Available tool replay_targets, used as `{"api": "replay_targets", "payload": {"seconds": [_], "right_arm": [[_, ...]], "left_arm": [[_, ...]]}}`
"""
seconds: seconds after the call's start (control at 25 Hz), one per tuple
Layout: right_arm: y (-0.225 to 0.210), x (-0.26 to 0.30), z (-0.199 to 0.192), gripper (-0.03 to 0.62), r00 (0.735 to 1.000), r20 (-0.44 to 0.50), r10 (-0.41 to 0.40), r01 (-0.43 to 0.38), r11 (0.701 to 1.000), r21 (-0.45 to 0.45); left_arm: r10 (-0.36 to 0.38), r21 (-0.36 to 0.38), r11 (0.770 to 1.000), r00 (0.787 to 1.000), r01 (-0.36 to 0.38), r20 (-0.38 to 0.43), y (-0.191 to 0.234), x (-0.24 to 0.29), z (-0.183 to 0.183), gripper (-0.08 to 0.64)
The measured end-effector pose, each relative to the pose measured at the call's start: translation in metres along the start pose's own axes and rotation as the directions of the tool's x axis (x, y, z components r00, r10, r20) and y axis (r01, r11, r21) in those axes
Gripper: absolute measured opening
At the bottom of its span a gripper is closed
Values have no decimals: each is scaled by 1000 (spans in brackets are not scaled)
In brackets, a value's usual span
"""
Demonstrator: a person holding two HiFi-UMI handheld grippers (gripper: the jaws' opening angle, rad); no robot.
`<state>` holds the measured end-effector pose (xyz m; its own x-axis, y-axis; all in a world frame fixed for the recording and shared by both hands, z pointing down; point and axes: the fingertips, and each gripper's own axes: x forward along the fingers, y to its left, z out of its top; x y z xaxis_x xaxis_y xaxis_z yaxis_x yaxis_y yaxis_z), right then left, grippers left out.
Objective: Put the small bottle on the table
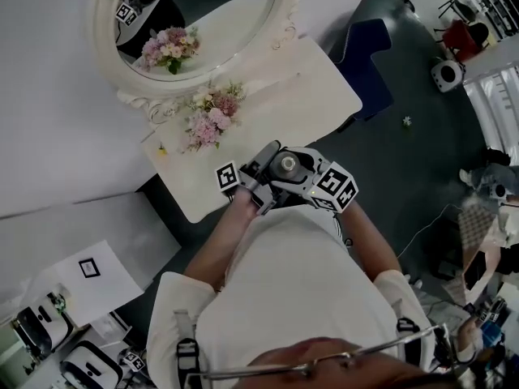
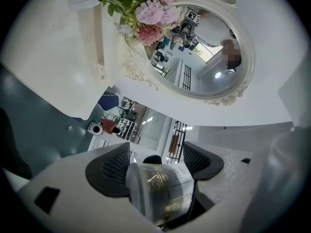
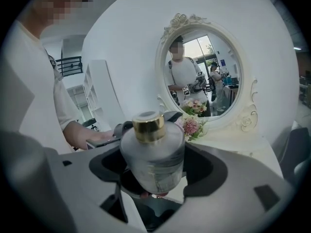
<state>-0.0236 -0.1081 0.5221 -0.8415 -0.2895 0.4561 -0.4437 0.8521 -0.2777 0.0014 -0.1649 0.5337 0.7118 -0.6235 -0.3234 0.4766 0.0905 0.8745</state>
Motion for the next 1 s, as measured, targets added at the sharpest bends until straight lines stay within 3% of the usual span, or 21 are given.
{"api": "replay_targets", "payload": {"seconds": [0.32,0.6,0.8,1.0], "right_arm": [[-27,6,12,354,1000,8,20,-20,1000,-11],[-64,7,13,351,991,-44,128,-130,990,-47],[-91,16,17,350,962,-93,256,-264,961,-84],[-114,20,10,350,924,-159,349,-369,920,-128]], "left_arm": [[-16,-7,1000,999,17,44,-2,19,23,334],[-31,28,999,988,27,149,8,43,49,334],[-62,61,997,965,48,256,14,54,77,334],[-48,119,993,933,6,358,27,58,97,334]]}}
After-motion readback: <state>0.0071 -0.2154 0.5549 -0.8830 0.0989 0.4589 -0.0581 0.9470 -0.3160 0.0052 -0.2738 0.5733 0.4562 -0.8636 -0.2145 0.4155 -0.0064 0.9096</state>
